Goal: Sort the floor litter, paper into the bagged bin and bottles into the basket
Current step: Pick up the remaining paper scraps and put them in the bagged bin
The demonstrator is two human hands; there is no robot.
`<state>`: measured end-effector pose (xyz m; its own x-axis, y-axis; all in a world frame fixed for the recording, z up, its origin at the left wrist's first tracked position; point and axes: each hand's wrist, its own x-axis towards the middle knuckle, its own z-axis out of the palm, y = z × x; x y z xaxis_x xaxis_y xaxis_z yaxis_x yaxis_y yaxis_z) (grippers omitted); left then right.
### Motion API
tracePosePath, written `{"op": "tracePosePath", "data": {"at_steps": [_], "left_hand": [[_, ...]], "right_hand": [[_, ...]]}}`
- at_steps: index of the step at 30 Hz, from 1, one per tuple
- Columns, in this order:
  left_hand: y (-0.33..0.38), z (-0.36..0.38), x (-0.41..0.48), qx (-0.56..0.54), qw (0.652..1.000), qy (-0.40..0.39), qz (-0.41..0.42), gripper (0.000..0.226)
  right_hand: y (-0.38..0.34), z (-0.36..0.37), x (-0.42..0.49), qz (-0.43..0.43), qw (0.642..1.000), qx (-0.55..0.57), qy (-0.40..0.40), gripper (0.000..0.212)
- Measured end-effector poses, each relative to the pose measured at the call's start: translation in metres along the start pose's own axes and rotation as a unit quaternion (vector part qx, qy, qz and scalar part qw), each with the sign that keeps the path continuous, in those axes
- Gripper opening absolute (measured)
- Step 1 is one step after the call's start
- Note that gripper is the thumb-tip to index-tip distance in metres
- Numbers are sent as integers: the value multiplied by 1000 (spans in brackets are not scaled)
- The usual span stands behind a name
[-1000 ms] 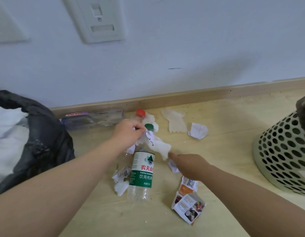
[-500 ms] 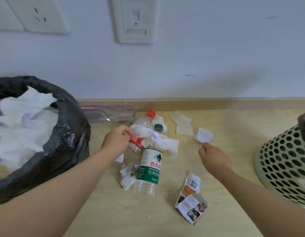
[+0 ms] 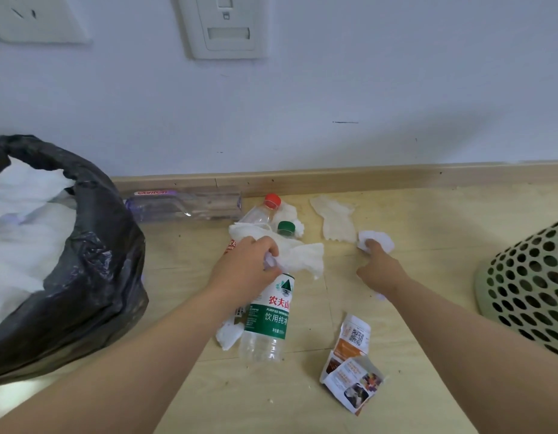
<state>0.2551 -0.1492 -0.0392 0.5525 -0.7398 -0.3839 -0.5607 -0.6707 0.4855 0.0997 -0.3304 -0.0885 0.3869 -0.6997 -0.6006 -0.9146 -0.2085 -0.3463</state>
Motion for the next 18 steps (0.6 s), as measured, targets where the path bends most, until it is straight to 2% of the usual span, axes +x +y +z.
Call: {"op": "tracePosePath", "data": {"at_steps": [2, 6, 10, 13, 18], "left_hand": [[-5, -3, 0, -53, 998, 15, -13, 18], [-10, -14, 0, -147, 988, 40, -28, 10], [-14, -32, 0, -232, 971, 50, -34, 5], [-18, -45, 0, -263, 963, 64, -19, 10], [-22, -72, -8, -217, 971, 100, -35, 5]], "right_hand": [[6, 8, 1, 3, 1000, -13, -3, 55], [17, 14, -2, 2, 999, -39, 27, 7], [19, 11, -4, -14, 997, -55, 45, 7], [7, 2, -8, -43, 995, 23, 91, 9], [-43, -20, -33, -116, 964, 160, 180, 11]]}}
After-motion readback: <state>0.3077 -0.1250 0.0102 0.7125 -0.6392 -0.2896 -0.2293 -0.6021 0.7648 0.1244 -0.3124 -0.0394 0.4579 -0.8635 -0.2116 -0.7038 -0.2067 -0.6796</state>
